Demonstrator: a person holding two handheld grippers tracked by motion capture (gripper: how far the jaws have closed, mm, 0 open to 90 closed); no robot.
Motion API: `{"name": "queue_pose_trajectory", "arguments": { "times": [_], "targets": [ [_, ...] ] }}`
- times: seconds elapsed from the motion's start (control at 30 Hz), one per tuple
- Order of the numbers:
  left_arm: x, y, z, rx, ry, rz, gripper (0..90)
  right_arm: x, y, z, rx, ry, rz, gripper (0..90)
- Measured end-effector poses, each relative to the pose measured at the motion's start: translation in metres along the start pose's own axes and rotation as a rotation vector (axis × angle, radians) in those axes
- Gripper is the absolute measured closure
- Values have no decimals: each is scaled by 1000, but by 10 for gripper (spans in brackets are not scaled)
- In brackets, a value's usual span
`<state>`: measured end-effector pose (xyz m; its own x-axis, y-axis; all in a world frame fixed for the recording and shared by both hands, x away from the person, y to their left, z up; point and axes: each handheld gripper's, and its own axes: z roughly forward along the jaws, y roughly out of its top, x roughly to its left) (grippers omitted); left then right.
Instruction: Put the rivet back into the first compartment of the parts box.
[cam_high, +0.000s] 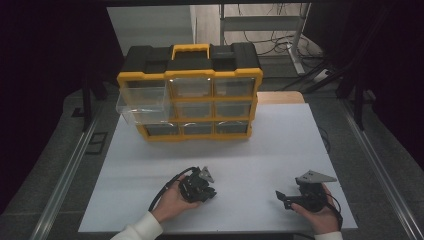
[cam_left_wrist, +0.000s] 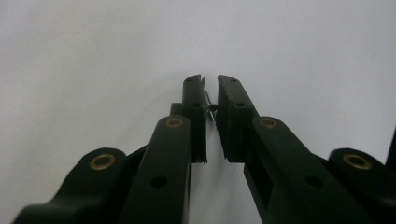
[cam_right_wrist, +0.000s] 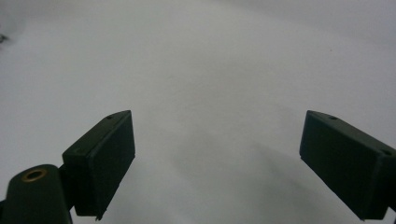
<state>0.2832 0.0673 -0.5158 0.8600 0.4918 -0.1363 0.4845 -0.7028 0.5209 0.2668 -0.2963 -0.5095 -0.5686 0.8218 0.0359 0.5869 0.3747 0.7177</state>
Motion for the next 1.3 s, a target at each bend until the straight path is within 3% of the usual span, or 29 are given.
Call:
{"name": "queue_pose_trajectory", "arguments": {
  "times": [0.3, 0.57, 1.3],
  "targets": [
    [11, -6, -25, -57, -12, -30, 828, 0, 0, -1, -2, 1, 3, 107],
    [26, -22, -55, -138, -26, -121, 828, 0, 0, -1, -10, 0, 2, 105],
    [69, -78, -138, -291, 51, -278, 828, 0, 0, -1, -16, 0, 2, 102]
  ]
}}
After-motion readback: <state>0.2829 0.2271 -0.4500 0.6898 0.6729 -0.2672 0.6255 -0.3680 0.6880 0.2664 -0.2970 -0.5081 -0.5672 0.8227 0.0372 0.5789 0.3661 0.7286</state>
